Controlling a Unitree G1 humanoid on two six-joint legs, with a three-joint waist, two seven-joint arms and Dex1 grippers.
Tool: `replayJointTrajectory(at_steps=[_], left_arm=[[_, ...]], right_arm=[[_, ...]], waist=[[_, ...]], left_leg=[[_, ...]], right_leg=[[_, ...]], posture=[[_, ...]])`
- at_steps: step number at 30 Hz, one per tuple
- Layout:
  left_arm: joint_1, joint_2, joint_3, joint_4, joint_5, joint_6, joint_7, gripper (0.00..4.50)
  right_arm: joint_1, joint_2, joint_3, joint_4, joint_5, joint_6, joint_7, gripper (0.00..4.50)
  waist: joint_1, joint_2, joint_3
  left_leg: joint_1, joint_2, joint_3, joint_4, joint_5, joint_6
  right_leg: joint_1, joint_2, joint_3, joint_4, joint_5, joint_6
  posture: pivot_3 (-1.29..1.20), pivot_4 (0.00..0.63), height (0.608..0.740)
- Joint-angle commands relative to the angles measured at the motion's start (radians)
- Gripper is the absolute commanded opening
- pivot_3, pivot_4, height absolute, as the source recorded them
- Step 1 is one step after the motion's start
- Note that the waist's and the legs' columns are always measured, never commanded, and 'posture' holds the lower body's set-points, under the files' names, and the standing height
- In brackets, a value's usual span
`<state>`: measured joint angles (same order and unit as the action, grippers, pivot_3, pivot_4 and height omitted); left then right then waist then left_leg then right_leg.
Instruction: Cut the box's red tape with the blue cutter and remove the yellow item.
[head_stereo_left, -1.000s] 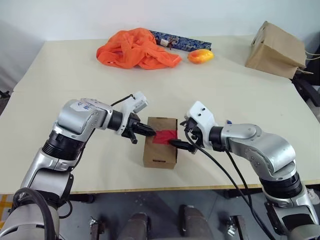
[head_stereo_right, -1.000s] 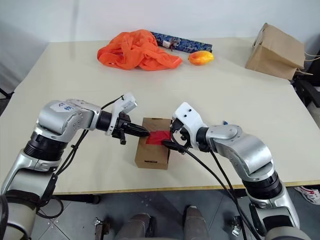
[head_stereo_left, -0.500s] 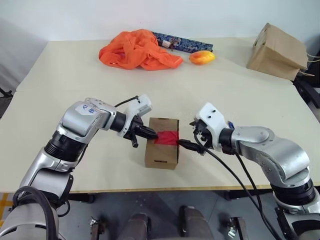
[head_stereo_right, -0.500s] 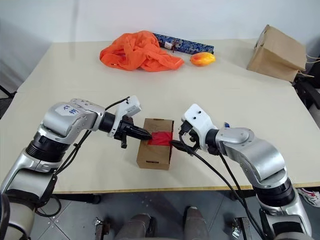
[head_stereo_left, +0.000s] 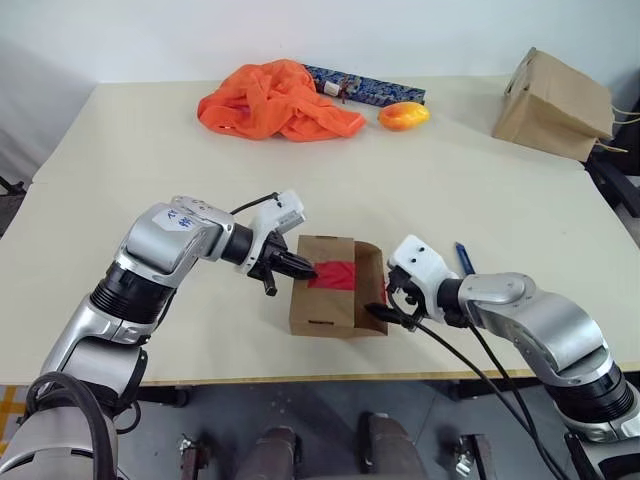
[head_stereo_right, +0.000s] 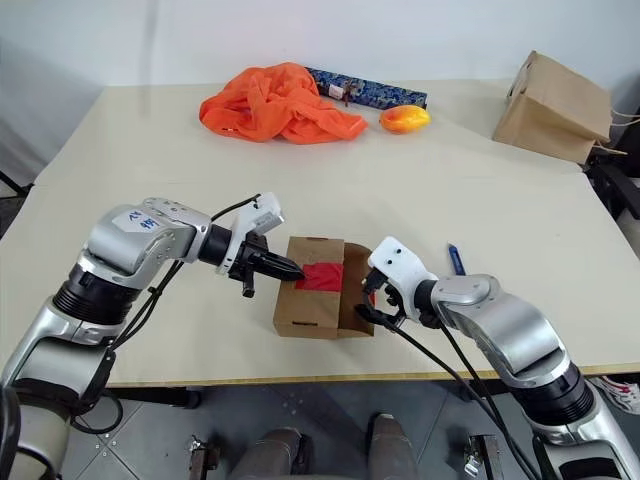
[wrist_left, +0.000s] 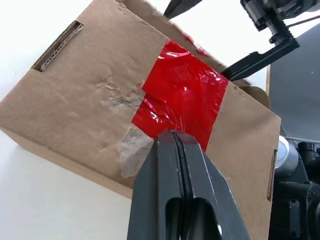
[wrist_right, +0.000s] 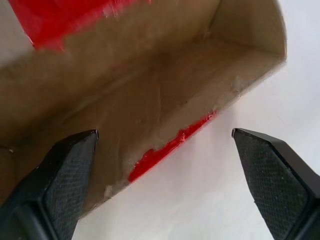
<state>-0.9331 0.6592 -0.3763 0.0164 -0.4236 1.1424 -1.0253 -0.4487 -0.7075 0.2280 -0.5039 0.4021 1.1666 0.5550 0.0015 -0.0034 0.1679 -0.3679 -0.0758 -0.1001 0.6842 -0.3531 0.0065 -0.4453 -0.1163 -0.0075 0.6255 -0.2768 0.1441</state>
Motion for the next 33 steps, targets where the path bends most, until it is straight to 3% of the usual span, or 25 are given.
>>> replayJointTrajectory(at_steps=[1,13,20,25,33], left_arm=[[0.034,-0.008,-0.044,0.023,0.037,0.005,0.021,0.0],[0.046,-0.029,-0.016,0.021,0.037,0.003,0.048,0.0],[0.049,-0.051,-0.005,0.028,0.04,-0.001,0.066,0.0],[0.046,-0.075,-0.003,0.037,0.047,-0.009,0.076,0.0],[0.056,-0.076,0.005,0.042,0.054,-0.023,0.071,0.0]], right_arm=[[0.024,0.042,-0.073,0.012,0.06,0.019,0.022,4.46],[-0.063,0.365,-0.303,0.157,0.21,0.411,-0.052,4.46],[-0.083,0.488,-0.338,0.233,0.238,0.448,-0.098,4.46],[-0.113,0.509,-0.327,0.29,0.246,0.448,-0.163,3.27],[-0.171,0.556,-0.45,0.307,0.339,0.448,-0.351,0.6]], waist=[[-0.001,0.0,0.0],[-0.003,0.0,-0.001],[-0.011,0.0,-0.015],[-0.022,0.001,-0.017],[-0.027,0.001,-0.017]], left_leg=[[0.0,0.0,0.0,0.0,0.0,0.0],[0.001,0.0,0.0,0.002,0.001,0.0],[0.005,0.001,0.001,0.0,0.001,-0.001],[0.011,0.001,0.003,-0.002,0.001,-0.001],[0.011,0.001,0.003,-0.002,0.001,-0.001]], right_leg=[[0.0,0.0,0.0,0.0,0.0,0.0],[0.001,0.0,0.002,0.002,0.0,0.0],[0.001,0.002,0.004,0.003,0.0,0.0],[0.005,0.002,0.01,0.003,0.0,-0.001],[0.005,0.002,0.013,0.003,0.0,-0.001]], posture=[[0.0,0.15,0.74],[0.0,0.15,0.74],[0.0,0.15,0.74],[0.0,0.15,0.74],[0.0,0.15,0.74]])
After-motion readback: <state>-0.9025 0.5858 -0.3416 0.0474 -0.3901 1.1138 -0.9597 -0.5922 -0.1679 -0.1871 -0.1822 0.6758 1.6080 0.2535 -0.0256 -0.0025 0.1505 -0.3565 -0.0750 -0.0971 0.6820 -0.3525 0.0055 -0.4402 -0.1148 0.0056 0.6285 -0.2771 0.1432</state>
